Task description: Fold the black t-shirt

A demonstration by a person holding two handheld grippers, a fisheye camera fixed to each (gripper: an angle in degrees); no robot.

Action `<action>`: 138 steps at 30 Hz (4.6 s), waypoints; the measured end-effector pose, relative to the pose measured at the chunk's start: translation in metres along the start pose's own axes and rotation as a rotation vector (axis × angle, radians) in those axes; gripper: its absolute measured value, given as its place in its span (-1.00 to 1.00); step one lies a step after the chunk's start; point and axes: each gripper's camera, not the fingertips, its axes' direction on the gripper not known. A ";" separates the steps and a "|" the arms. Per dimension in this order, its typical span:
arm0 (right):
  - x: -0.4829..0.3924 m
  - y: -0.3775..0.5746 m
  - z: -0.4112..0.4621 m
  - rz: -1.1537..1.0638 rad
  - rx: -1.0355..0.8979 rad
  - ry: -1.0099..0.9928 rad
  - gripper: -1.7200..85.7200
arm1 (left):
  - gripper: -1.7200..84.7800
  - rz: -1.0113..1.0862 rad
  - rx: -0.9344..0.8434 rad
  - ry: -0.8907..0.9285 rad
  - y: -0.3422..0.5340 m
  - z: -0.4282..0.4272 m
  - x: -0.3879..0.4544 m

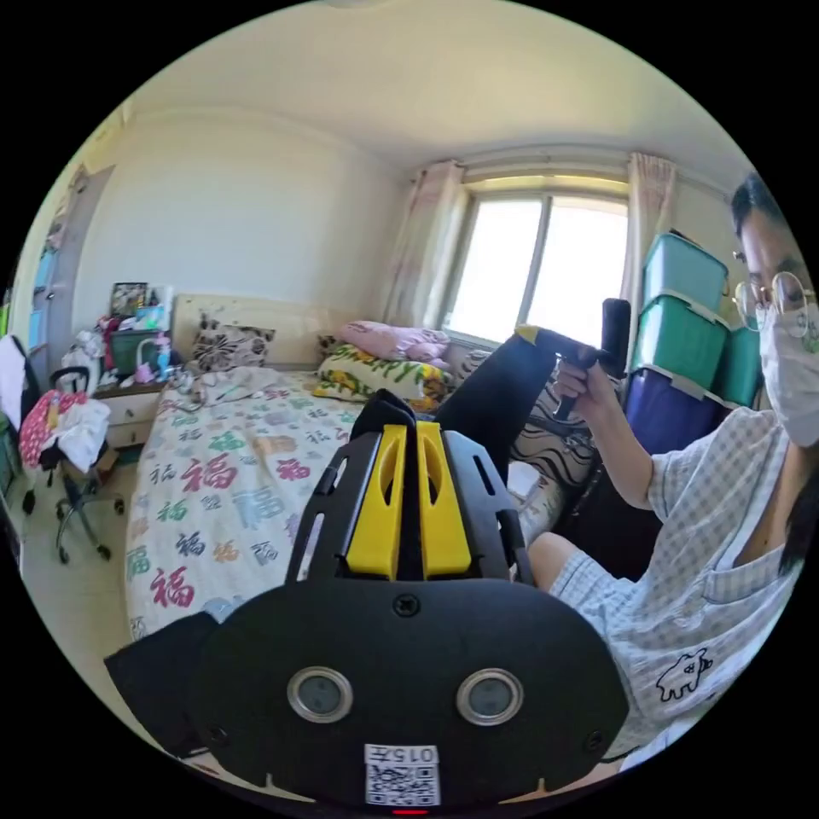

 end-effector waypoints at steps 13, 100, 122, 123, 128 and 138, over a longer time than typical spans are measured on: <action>0.091 0.064 -0.174 0.119 0.067 0.484 -0.98 | -0.94 0.138 -0.279 -0.061 -0.115 0.215 0.032; 0.241 0.382 0.046 0.556 -0.729 -0.203 -0.95 | -0.78 -0.165 -0.947 0.172 -0.150 0.463 0.193; 0.199 0.333 -0.014 0.257 -0.787 -0.003 -0.98 | -0.94 0.207 -0.803 -0.196 -0.192 0.405 0.246; 0.208 0.322 -0.018 0.260 -0.760 -0.008 -0.98 | -0.93 0.193 -0.780 -0.135 -0.195 0.403 0.243; 0.225 0.310 -0.018 0.278 -0.740 -0.063 -0.98 | -0.66 0.102 -0.875 0.144 -0.150 0.431 0.250; 0.236 0.339 -0.029 0.405 -0.722 -0.107 -0.97 | -0.79 0.405 -0.930 -0.169 -0.067 0.444 0.321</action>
